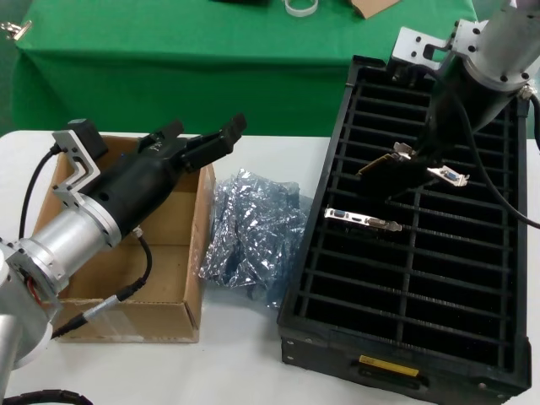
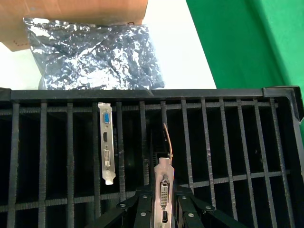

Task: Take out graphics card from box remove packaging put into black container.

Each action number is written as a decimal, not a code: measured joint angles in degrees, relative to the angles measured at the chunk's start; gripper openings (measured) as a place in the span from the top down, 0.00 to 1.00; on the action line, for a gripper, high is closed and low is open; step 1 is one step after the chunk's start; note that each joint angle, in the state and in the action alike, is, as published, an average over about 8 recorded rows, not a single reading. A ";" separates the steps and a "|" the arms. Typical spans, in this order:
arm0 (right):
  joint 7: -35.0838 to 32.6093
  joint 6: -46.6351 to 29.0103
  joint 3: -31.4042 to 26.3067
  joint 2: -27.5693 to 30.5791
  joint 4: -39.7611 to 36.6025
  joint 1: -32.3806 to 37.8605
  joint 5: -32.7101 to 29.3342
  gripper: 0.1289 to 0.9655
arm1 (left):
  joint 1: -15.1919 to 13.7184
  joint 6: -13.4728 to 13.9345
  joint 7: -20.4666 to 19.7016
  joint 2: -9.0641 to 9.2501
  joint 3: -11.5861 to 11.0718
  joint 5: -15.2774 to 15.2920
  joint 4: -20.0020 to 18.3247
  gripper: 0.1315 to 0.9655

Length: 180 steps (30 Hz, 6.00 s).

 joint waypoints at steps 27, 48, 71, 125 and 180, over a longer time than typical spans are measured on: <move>1.23 1.97 -0.01 0.00 3.11 -2.76 -0.82 0.93 | -1.18 1.52 1.30 0.28 -0.90 -0.17 4.40 0.00; 1.14 6.49 -0.01 0.00 4.05 -3.67 -3.93 0.92 | -2.92 2.76 3.05 0.65 -1.71 -0.11 8.30 0.00; -0.52 10.81 -0.01 0.00 4.99 -3.88 -6.15 0.64 | -2.69 2.39 3.23 0.85 -1.93 0.25 8.10 0.00; -2.12 23.16 0.00 0.00 -1.09 -9.04 4.96 0.90 | -4.69 5.67 8.20 -0.16 -3.34 0.29 12.92 0.00; -1.50 20.15 17.43 0.87 -5.84 -2.61 -5.76 1.00 | 2.32 4.44 -0.88 -4.00 -1.61 -0.22 -7.06 0.00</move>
